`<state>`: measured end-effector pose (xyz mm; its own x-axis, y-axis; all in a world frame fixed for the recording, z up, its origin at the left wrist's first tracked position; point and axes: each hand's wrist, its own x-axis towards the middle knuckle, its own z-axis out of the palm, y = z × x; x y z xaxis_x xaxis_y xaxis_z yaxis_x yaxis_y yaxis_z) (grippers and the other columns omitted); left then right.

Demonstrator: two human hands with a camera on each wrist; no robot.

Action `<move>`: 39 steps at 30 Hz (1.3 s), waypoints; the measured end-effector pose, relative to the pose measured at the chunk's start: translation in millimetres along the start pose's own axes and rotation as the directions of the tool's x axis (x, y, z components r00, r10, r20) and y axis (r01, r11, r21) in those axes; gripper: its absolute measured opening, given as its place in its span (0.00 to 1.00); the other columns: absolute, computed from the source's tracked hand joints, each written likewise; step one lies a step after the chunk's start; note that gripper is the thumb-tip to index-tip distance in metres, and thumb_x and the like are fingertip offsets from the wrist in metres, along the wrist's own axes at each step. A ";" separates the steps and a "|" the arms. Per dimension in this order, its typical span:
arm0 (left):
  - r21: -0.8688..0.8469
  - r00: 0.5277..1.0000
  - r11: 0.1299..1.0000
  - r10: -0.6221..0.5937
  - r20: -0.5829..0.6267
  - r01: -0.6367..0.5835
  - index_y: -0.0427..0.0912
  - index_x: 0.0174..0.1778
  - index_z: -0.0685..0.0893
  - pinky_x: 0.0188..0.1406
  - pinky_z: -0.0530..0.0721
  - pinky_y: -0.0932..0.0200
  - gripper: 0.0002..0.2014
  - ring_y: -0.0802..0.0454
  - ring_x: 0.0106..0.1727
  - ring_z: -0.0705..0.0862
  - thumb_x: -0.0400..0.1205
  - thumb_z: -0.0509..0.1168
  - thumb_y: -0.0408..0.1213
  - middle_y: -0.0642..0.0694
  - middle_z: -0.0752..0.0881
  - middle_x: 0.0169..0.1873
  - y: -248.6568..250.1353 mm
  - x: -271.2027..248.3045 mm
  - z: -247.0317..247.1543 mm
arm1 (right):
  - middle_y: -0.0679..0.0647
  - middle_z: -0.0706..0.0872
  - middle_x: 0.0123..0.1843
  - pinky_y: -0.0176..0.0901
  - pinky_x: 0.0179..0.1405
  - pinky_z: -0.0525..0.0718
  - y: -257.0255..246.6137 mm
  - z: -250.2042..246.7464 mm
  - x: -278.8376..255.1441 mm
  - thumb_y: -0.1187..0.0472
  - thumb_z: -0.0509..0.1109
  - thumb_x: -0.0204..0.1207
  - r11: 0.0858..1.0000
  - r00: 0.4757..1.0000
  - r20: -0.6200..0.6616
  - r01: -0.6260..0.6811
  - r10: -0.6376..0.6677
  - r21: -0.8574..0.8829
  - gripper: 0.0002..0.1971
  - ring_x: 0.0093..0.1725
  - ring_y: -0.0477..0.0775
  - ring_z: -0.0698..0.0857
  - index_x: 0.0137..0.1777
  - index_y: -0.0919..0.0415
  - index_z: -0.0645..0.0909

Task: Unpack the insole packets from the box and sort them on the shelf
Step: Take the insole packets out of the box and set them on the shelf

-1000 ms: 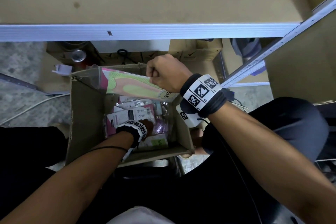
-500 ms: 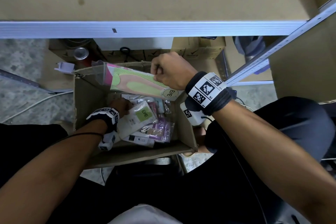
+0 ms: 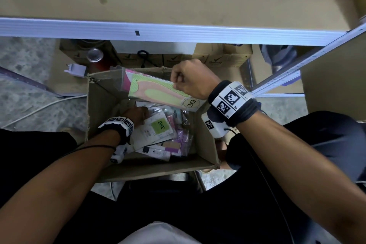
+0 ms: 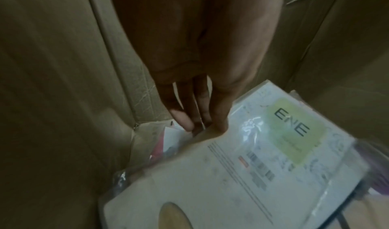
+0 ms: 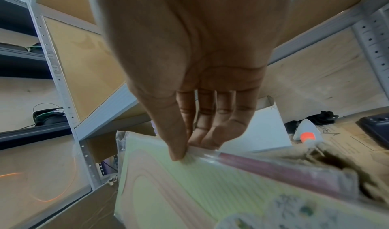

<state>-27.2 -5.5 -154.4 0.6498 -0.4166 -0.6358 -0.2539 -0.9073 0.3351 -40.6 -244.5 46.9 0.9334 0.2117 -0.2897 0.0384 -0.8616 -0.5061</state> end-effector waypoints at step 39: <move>-0.087 0.787 0.874 0.382 -0.485 -0.478 0.37 0.48 0.82 0.52 0.77 0.53 0.05 0.50 0.46 0.82 0.86 0.67 0.35 0.41 0.87 0.44 63.3 -230.4 -206.7 | 0.47 0.85 0.41 0.35 0.45 0.74 -25.8 -76.7 -74.4 0.60 0.75 0.76 0.998 0.935 -0.349 -0.045 0.056 0.040 0.01 0.44 0.48 0.82 0.45 0.55 0.86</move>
<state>-44.9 44.8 157.0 0.7620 -0.6467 -0.0348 -0.4700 -0.5891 0.6573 -83.7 -273.4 143.8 0.9998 -0.0114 -0.0160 -0.0181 -0.8510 -0.5249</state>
